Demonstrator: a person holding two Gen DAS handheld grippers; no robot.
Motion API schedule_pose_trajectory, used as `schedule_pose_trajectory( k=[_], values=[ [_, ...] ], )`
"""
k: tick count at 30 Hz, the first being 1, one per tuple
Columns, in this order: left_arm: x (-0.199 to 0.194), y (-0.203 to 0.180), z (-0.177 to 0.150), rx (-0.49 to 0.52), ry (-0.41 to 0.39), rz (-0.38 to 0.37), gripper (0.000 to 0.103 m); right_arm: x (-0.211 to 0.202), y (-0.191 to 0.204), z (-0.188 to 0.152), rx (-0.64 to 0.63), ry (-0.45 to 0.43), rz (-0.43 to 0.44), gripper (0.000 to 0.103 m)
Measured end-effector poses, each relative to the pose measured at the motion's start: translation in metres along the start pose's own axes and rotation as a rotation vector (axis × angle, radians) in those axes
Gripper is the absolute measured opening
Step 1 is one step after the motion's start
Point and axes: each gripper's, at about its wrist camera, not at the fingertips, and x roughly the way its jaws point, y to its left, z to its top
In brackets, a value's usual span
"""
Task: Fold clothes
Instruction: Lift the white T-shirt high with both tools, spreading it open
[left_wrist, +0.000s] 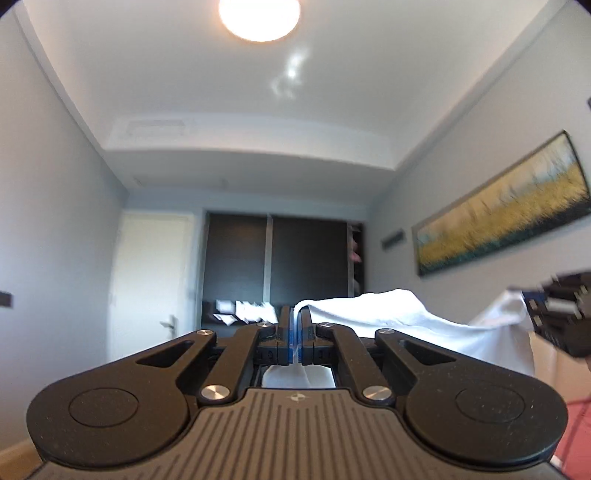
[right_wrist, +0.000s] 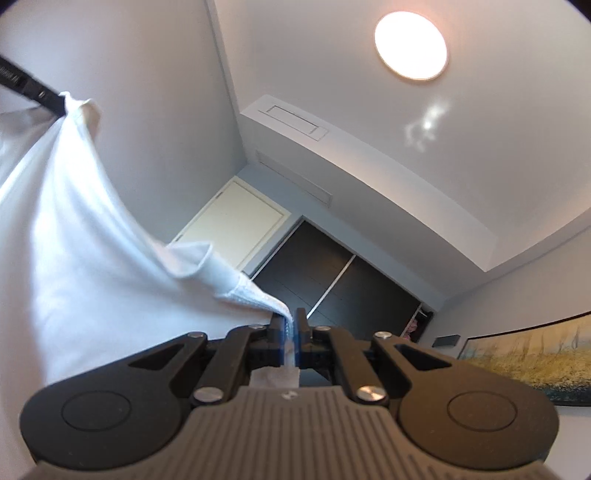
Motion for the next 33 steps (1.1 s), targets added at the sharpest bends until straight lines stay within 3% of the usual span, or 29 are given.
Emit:
schedule_pose_trajectory(
  k=[3,6,10,14,21,33],
  values=[
    [0.006,-0.021,-0.016,0.018,0.017,-0.094,0.0,-0.006,-0.033,-0.005,0.068,0.024,-0.126,0.005],
    [0.0,-0.035,-0.01,0.063,-0.071,-0.065,0.001,-0.025,-0.048,-0.004,0.065,0.006,-0.18,0.005],
    [-0.009,-0.031,0.011,0.008,-0.128,-0.057,0.0,-0.049,-0.044,0.001,0.029,-0.015,-0.128,0.005],
    [-0.02,-0.047,0.005,0.084,-0.114,-0.061,0.0,-0.07,-0.051,0.001,0.067,-0.014,-0.089,0.006],
    [-0.042,-0.047,-0.012,0.111,-0.058,-0.075,0.0,-0.104,-0.047,-0.013,0.079,0.002,-0.02,0.006],
    [-0.058,-0.055,-0.008,0.173,-0.112,-0.064,0.0,-0.125,-0.037,-0.022,0.038,-0.009,0.03,0.006]
  ],
)
